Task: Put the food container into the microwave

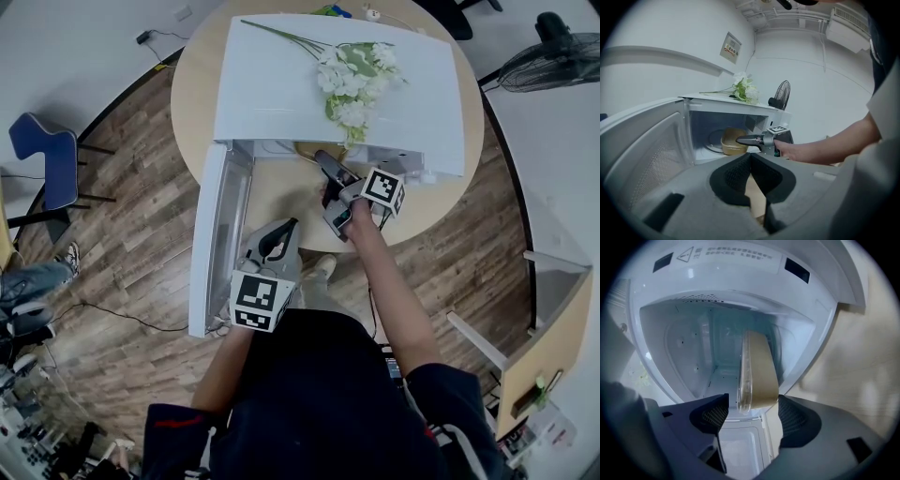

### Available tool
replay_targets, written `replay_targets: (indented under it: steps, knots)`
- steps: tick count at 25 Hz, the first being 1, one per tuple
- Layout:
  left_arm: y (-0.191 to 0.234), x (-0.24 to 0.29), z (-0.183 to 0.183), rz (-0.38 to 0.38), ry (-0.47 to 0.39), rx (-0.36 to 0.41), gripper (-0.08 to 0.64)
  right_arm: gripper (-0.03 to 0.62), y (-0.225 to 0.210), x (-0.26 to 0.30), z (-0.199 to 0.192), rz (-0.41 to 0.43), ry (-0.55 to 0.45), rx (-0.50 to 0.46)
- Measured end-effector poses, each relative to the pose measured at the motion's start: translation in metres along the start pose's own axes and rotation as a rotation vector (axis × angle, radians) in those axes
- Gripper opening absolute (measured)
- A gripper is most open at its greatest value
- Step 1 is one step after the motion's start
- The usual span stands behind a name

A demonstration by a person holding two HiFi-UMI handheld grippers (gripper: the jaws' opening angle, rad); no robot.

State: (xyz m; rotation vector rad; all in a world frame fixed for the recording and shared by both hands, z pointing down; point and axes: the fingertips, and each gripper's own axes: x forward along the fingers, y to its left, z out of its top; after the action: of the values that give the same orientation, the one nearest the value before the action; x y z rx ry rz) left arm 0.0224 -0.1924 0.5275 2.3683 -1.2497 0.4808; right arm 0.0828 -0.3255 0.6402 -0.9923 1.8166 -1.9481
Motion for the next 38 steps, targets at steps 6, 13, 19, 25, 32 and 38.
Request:
replay_targets:
  steps: [6,13,19,25,32,38]
  knots:
    - [-0.003,0.002,0.0,-0.016,0.001,0.001,0.015,0.298,-0.002,-0.01,-0.006,-0.002,0.001,-0.014]
    - [-0.009,0.002,0.0,-0.028,-0.003,-0.007,0.015,0.296,-0.004,-0.033,-0.014,-0.091,0.009,-0.228]
    - [-0.009,0.002,-0.003,-0.033,0.003,-0.015,0.015,0.296,0.017,-0.039,-0.014,-0.249,-0.007,-0.749]
    - [-0.012,0.002,0.001,-0.035,-0.005,-0.014,0.015,0.163,0.027,-0.036,-0.016,-0.341,-0.006,-0.977]
    - [-0.008,0.002,-0.006,-0.025,0.01,-0.022,0.015,0.118,0.021,-0.03,-0.009,-0.378,0.008,-1.023]
    - [-0.011,0.004,-0.009,-0.029,0.015,-0.036,0.015,0.11,0.02,-0.02,0.001,-0.388,0.018,-1.033]
